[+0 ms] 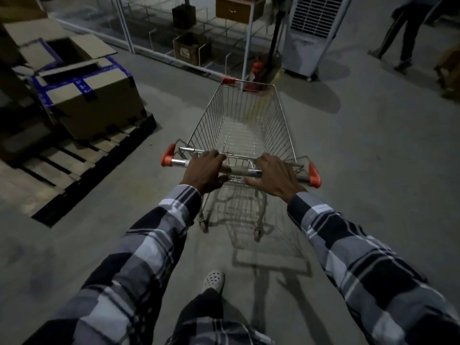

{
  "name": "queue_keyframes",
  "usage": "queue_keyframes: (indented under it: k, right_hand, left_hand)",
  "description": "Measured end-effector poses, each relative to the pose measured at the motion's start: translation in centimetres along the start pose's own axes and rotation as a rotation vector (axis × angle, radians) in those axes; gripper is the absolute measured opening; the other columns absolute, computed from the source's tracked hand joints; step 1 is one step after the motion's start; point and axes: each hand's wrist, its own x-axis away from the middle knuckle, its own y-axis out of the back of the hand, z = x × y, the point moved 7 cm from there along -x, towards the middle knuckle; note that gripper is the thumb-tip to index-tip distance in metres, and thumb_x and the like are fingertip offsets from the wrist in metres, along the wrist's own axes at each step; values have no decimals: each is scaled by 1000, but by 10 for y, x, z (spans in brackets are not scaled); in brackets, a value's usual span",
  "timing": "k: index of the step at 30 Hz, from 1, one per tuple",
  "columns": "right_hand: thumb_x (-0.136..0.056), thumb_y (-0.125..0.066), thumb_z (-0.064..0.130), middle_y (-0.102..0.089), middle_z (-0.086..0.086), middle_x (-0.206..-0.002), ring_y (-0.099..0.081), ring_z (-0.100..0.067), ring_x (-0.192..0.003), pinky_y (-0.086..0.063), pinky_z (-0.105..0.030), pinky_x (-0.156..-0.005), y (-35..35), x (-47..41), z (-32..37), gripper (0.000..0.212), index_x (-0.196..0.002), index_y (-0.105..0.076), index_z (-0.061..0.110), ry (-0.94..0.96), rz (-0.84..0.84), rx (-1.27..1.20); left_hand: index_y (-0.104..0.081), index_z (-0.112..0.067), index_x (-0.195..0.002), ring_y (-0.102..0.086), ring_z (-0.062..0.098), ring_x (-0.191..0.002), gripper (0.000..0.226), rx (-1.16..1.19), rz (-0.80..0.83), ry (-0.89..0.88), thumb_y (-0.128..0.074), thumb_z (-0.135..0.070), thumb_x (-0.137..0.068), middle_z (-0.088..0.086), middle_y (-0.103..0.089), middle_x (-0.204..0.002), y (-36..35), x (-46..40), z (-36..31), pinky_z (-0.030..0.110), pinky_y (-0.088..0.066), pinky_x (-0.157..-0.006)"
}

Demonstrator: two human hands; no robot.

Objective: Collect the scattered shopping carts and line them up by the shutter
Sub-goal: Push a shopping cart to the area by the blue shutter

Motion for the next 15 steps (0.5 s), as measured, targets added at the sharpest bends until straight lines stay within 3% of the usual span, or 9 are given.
queue_keyframes:
  k: [3,7,9,11,15]
  right_hand:
    - [-78,-55,70,-60,5,-89,-59,-19,-75,-39,-27,-58,-21,-26,-4,47,-85,-63,25,8,109,36]
    - [-72,-35,91,-56,8,-67,-55,-18,-59,-40,-28,-58,-50,-41,-18,65,-58,-43,28,-147,178,-82]
    - [-69,-32,94,-53,4,-56,-52,-17,-53,-39,-29,-58,-55,-37,-23,71,-54,-38,25,-227,151,-107]
    - [-72,-41,90,-44,6,-51,-47,-17,-52,-35,-28,-57,-53,-34,-23,67,-51,-32,26,-257,120,-109]
    - [-74,-41,89,-42,7,-52,-49,-18,-55,-32,-28,-58,-51,-26,-11,67,-52,-30,27,-255,138,-77]
  left_hand:
    - [-58,-20,-118,-61,23,-102,45,33,128,-88,-66,-51,-87,2,-60,-118,-28,-25,19,39,-49,-82]
    - [-56,-22,-114,-63,21,-90,40,-1,241,-228,-56,-55,-92,0,-64,-108,-56,-45,38,30,-38,-65]
    - [-58,-23,-105,-63,21,-79,47,12,238,-220,-47,-67,-91,-1,-65,-93,-59,-51,45,30,-37,-62]
    - [-58,-21,-92,-56,21,-65,58,28,220,-195,-36,-75,-89,-2,-59,-74,-58,-53,49,31,-36,-59]
    - [-52,-20,-82,-49,21,-58,58,21,119,-230,-29,-72,-93,-4,-50,-64,-56,-41,48,31,-32,-56]
